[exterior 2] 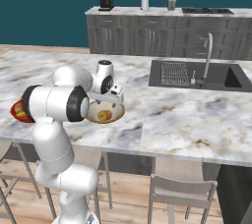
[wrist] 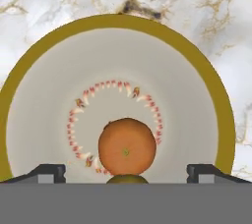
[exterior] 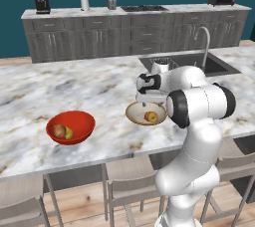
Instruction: Take the fruits from the plate on the dining counter and place two fruits in each bowl.
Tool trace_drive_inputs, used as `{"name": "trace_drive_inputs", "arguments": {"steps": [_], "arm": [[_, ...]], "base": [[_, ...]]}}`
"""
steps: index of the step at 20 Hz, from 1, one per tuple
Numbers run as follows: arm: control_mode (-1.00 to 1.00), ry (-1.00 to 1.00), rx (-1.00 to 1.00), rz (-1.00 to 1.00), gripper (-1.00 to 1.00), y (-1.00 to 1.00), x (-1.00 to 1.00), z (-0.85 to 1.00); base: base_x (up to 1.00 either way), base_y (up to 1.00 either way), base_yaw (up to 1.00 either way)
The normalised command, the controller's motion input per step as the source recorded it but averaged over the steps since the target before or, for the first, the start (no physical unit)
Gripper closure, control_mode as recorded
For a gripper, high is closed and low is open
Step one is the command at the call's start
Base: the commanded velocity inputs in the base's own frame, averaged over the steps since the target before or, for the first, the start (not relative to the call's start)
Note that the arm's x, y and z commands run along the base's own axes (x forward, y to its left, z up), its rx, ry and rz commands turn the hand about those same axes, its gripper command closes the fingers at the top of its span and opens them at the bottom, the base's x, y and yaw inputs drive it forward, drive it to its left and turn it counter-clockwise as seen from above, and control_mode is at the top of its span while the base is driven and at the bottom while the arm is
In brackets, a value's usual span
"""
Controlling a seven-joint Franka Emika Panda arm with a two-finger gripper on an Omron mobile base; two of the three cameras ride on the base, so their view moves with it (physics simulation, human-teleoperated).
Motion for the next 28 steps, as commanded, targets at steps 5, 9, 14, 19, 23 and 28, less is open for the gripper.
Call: {"name": "trace_drive_inputs", "arguments": {"steps": [5, 9, 14, 19, 23, 28], "arm": [[-1.00, 0.06, 0.00, -0.04, -1.00, 0.00, -0.51, 0.81], [-1.00, 0.00, 0.00, -0.01, -1.00, 0.01, -0.98, 0.65], [-1.00, 0.00, 0.00, 0.00, -1.00, 0.02, -1.00, 0.64], [-1.00, 0.00, 0.00, 0.00, -1.00, 0.38, -0.89, 0.81], [-1.00, 0.00, 0.00, 0.00, -1.00, 0.20, -0.97, 0.72], [-1.00, -0.01, 0.00, 0.02, -1.00, -0.08, -1.00, 0.27]], "base": [[0.00, 0.00, 0.00], [0.00, 0.00, 0.00], [0.00, 0.00, 0.00], [0.00, 0.00, 0.00], [0.00, 0.00, 0.00], [0.00, 0.00, 0.00]]}}
